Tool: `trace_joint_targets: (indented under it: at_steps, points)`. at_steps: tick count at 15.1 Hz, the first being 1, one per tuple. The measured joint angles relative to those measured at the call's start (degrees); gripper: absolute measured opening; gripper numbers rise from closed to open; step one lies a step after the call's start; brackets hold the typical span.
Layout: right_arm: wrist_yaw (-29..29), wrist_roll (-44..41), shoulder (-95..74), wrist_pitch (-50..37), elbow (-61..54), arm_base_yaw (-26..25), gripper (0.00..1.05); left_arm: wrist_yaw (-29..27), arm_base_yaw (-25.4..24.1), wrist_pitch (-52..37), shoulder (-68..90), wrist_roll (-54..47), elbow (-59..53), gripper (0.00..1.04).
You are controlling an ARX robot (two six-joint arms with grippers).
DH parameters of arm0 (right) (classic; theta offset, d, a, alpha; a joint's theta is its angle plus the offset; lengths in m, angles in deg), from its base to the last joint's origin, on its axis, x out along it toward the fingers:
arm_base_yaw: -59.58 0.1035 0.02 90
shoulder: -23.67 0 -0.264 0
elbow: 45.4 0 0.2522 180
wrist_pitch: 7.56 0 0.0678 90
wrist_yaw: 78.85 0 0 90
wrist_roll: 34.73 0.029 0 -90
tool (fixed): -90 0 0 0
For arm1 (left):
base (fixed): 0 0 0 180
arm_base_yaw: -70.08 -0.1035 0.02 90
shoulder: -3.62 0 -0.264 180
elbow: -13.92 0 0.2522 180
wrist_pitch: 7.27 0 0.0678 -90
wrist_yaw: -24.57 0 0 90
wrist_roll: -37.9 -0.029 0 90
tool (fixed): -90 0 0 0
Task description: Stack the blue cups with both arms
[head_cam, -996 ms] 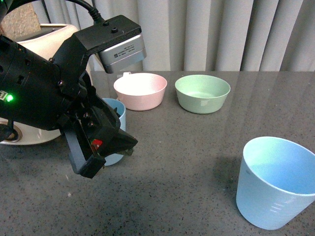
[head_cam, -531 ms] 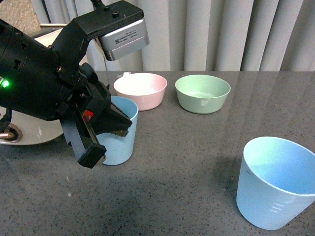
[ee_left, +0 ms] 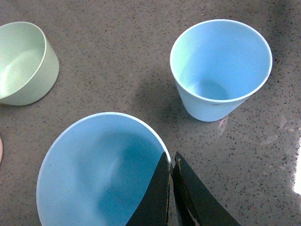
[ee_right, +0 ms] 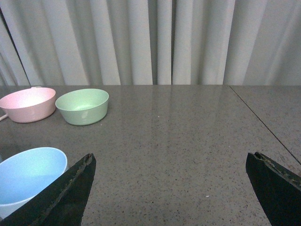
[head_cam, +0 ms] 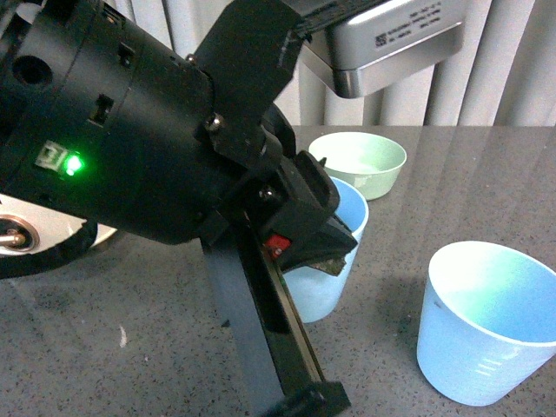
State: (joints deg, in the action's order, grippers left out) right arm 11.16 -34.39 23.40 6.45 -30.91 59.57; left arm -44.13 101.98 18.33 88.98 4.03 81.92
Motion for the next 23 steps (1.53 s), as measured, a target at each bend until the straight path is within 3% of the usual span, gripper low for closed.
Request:
trace_joint_targets:
  at_steps: [6, 11, 13, 16, 20, 23]
  points:
    - [-0.02, 0.0, 0.0, 0.0, 0.0, 0.0, 0.98, -0.31, 3.96, -2.36, 2.19, 1.77, -1.79, 0.02]
    - [0.0, 0.0, 0.0, 0.0, 0.0, 0.0, 0.98, -0.72, 4.52, -3.26, 3.04, 1.99, -2.34, 0.02]
    - [0.0, 0.0, 0.0, 0.0, 0.0, 0.0, 0.98, -0.72, 4.76, -3.23, 3.04, 2.14, -2.78, 0.18]
    - [-0.02, 0.0, 0.0, 0.0, 0.0, 0.0, 0.98, -0.31, 4.81, -2.4, 1.88, 2.8, -3.17, 0.6]
    - [0.0, 0.0, 0.0, 0.0, 0.0, 0.0, 0.98, 2.01, 3.17, -1.05, -1.55, 5.11, -0.7, 0.99]
    - [-0.02, 0.02, 0.0, 0.0, 0.0, 0.0, 0.98, 3.13, 0.15, -1.79, -2.19, 7.04, 1.42, 0.98]
